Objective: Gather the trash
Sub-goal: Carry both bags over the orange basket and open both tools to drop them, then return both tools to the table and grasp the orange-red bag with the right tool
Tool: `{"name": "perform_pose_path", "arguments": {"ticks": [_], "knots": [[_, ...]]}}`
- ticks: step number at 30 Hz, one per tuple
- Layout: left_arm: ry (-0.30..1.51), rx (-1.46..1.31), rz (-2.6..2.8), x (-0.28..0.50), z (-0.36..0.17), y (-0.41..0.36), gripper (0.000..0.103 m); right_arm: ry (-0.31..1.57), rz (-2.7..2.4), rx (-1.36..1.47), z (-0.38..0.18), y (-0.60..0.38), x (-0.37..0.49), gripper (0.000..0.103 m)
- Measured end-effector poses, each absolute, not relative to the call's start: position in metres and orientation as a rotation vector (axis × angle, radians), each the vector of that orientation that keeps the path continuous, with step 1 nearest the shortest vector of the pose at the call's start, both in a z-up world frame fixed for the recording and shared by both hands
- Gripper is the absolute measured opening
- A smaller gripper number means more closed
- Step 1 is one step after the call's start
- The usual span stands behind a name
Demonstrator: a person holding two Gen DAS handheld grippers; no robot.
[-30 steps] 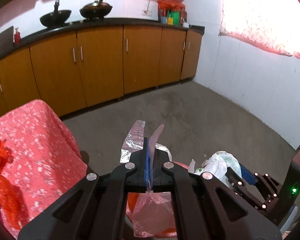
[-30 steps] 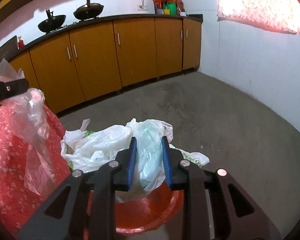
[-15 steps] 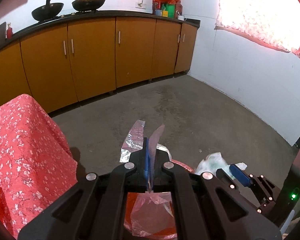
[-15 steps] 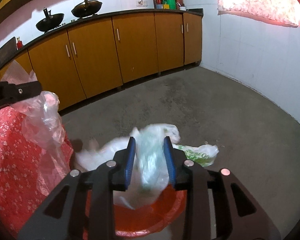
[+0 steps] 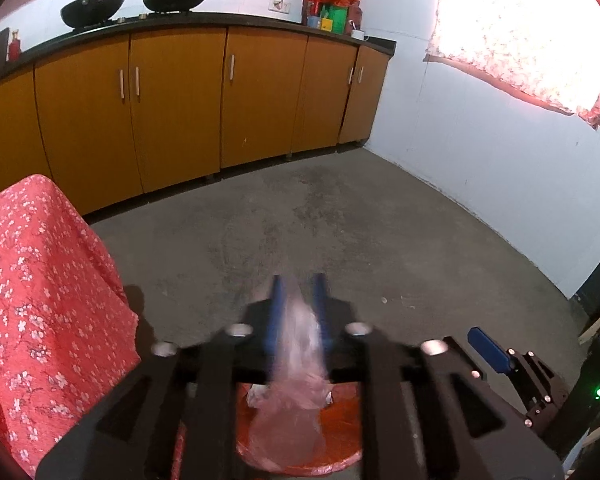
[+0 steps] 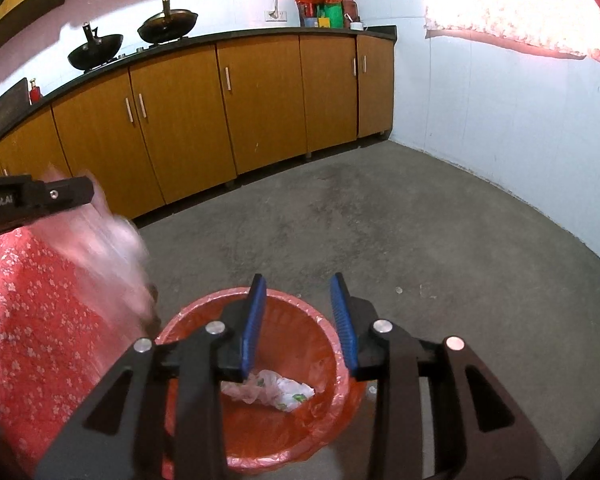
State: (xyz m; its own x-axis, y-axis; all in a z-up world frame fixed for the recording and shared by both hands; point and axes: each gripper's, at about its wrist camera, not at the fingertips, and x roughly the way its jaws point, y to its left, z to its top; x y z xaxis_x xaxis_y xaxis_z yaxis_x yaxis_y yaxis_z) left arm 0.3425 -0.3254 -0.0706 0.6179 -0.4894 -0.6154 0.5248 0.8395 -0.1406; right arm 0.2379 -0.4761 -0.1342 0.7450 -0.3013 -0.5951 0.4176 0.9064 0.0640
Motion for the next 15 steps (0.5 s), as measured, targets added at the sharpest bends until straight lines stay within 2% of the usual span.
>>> {"name": "perform_pose_path", "arguments": {"ticks": [1, 7, 15], "knots": [[0.682, 0.055, -0.576, 0.342, -0.069, -0.325, 0.038, 0.611, -0.399, 0.197, -0.132, -0.476, 0.237, 0.034], [0.667, 0.061, -0.554, 0.338, -0.063, -0.319, 0.038, 0.586, -0.404, 0.191, -0.124, -0.475, 0.224, 0.034], [0.614, 0.057, -0.475, 0.327, -0.033, -0.272, 0.038, 0.561, -0.372, 0.179, -0.102, -0.463, 0.227, 0.034]]}}
